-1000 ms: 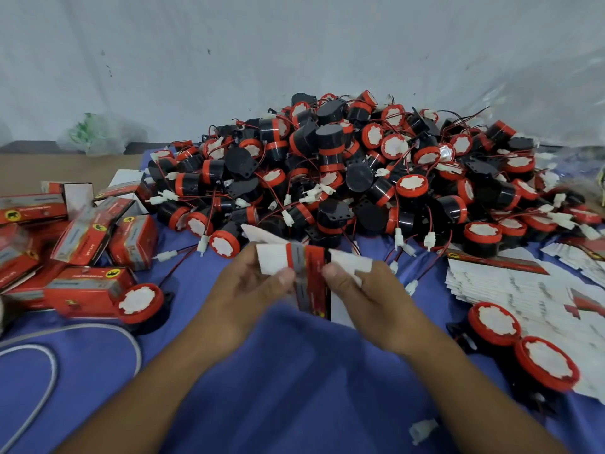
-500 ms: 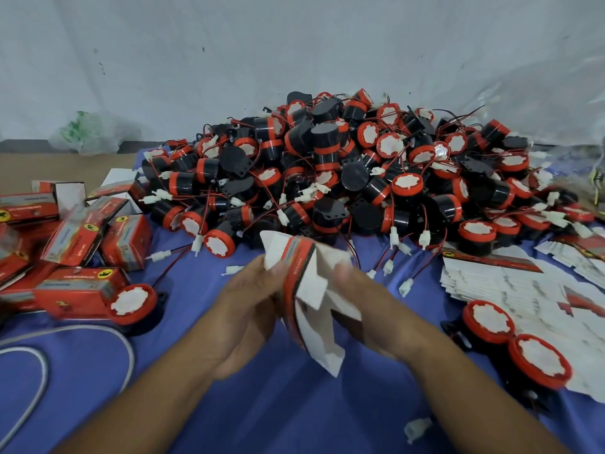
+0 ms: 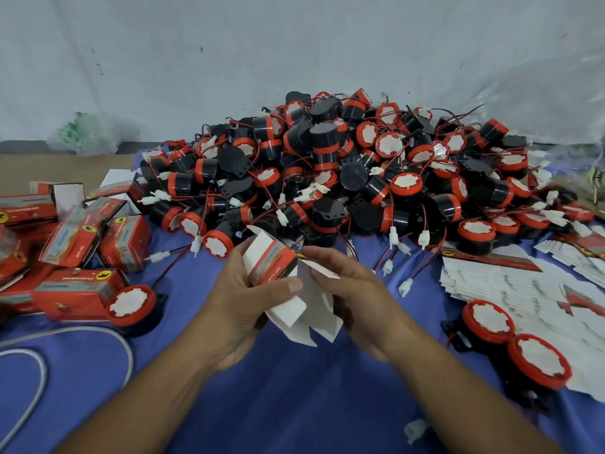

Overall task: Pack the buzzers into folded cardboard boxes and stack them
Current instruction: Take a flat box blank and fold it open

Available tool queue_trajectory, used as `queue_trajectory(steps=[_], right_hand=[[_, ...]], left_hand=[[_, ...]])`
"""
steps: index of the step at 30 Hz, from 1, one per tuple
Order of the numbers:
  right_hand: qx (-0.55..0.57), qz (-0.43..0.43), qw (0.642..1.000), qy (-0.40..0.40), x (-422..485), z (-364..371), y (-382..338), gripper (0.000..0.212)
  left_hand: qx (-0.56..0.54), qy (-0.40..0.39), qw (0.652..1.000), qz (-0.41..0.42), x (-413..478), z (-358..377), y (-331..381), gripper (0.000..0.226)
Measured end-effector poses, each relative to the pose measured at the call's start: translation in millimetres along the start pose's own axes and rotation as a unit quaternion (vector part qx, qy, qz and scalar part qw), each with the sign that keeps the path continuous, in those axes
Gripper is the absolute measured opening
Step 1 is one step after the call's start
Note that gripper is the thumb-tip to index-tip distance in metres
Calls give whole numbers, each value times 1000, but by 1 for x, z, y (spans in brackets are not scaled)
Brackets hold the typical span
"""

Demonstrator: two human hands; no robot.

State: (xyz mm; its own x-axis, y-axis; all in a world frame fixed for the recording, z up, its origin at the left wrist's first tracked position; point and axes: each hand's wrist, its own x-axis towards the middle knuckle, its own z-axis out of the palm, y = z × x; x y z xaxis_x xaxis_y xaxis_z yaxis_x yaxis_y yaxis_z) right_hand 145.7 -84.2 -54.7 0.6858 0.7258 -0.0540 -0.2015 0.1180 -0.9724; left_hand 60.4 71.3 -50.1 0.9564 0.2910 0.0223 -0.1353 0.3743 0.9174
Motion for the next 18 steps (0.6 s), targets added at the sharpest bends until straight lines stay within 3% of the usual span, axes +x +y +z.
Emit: queue_trajectory(steps=[5,8,11,15,18], right_hand=[[101,-30,983,-153,-4,-9,-2,64],[14,-74,991,-113,-3,-10,-1,66],[-21,-97,994,-55,0,-9,3,63],[-15,-89,995,-50,0,-4,5,59],[-49,-88,993,-54,-1,1,6,55]], left_hand=[[-128,35,991,-5,6,-13,5,90],[-171,8,985,-7,6,-16,5,80],[-159,16,987,1,4,-10,2,89],[-100,17,994,43,-1,-2,2,78],[-19,-32,999,27,-7,9,-3,59]])
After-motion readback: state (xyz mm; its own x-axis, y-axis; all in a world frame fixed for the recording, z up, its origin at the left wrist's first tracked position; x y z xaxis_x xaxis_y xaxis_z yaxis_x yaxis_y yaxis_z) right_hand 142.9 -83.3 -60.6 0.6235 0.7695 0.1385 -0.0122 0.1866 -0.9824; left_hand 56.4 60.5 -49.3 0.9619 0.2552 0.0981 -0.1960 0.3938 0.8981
